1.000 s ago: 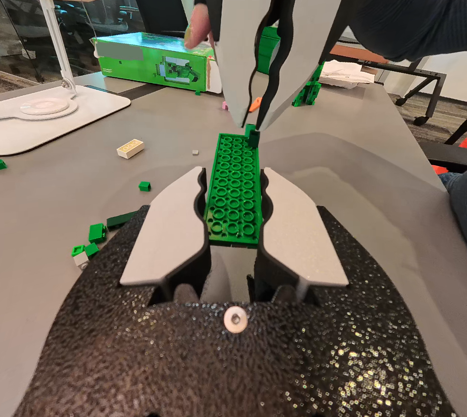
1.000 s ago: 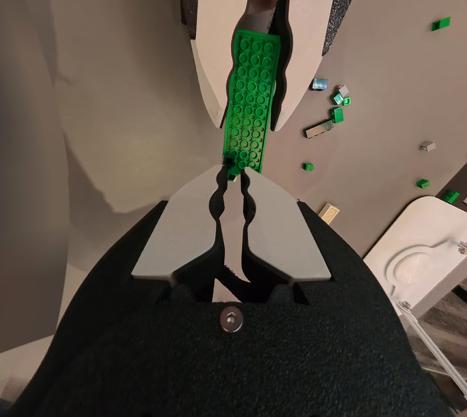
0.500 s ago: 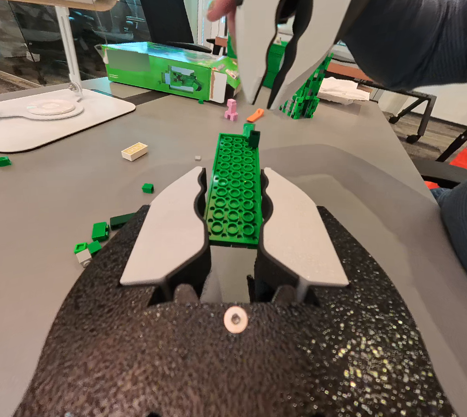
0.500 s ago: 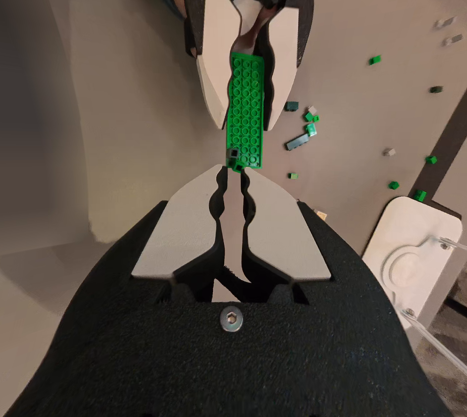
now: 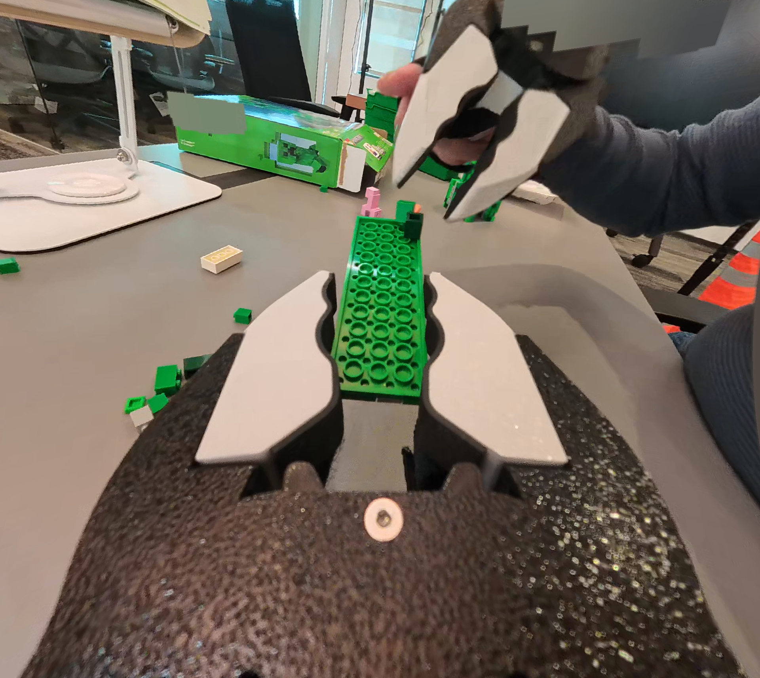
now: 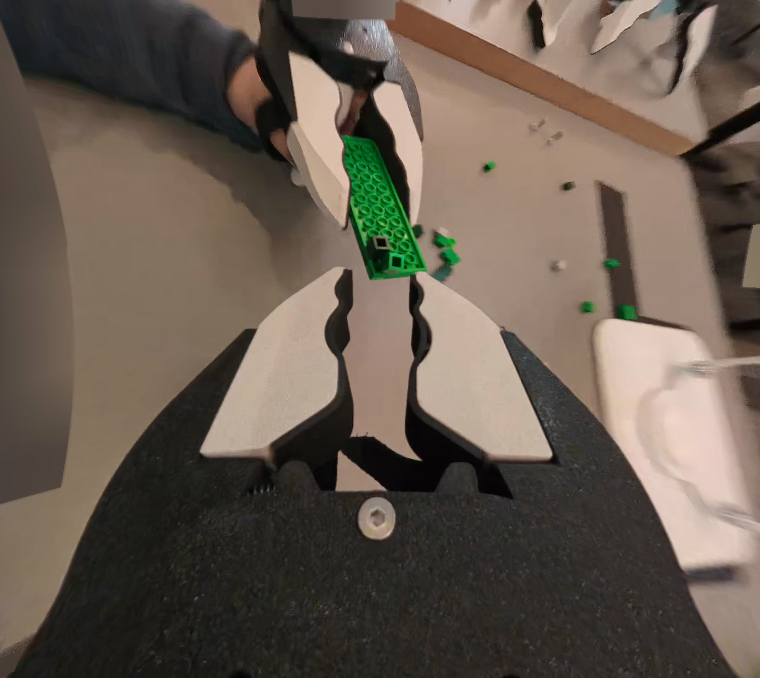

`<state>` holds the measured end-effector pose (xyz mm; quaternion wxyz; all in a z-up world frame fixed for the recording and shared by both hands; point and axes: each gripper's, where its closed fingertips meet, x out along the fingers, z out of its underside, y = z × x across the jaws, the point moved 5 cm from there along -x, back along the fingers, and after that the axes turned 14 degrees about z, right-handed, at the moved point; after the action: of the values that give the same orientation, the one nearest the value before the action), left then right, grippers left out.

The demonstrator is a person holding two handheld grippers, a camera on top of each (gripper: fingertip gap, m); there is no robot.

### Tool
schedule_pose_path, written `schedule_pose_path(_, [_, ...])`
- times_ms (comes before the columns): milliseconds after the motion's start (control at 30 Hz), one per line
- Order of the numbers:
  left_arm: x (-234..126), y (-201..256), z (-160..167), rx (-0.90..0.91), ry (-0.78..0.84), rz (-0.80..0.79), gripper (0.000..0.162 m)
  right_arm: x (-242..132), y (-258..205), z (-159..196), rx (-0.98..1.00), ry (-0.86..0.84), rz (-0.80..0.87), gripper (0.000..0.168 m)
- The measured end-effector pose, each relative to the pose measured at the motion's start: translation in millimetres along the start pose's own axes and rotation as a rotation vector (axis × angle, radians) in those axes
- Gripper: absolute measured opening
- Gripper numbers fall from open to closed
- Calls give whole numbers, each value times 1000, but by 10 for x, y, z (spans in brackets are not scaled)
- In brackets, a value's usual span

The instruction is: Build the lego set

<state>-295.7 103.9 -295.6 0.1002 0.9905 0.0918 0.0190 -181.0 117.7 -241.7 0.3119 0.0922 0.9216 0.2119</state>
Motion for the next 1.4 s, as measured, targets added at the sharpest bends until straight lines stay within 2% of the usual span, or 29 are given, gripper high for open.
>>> schedule_pose_path(33, [-3, 5, -3, 4, 0, 5, 40, -15, 22, -5, 90, 10, -57, 26])
schedule_pose_path(133, [-2, 29, -18, 20, 3, 25, 40, -8, 82, 19, 220, 16, -127, 25])
schedule_pose_path(533, [45, 66, 9, 19, -21, 66, 40, 69, 43, 51, 238, 15, -210, 8])
schedule_pose_path(767, [75, 94, 31, 15, -40, 98, 40, 29, -8, 45, 216, -7, -308, 7])
schedule_pose_path(1267, [86, 99, 43, 7, -44, 110, 40, 30, -46, 52, 155, -54, -304, 8])
schedule_pose_path(1400, [83, 102, 32, 6, -35, 113, 40, 32, -63, 34, 137, -43, -300, 15])
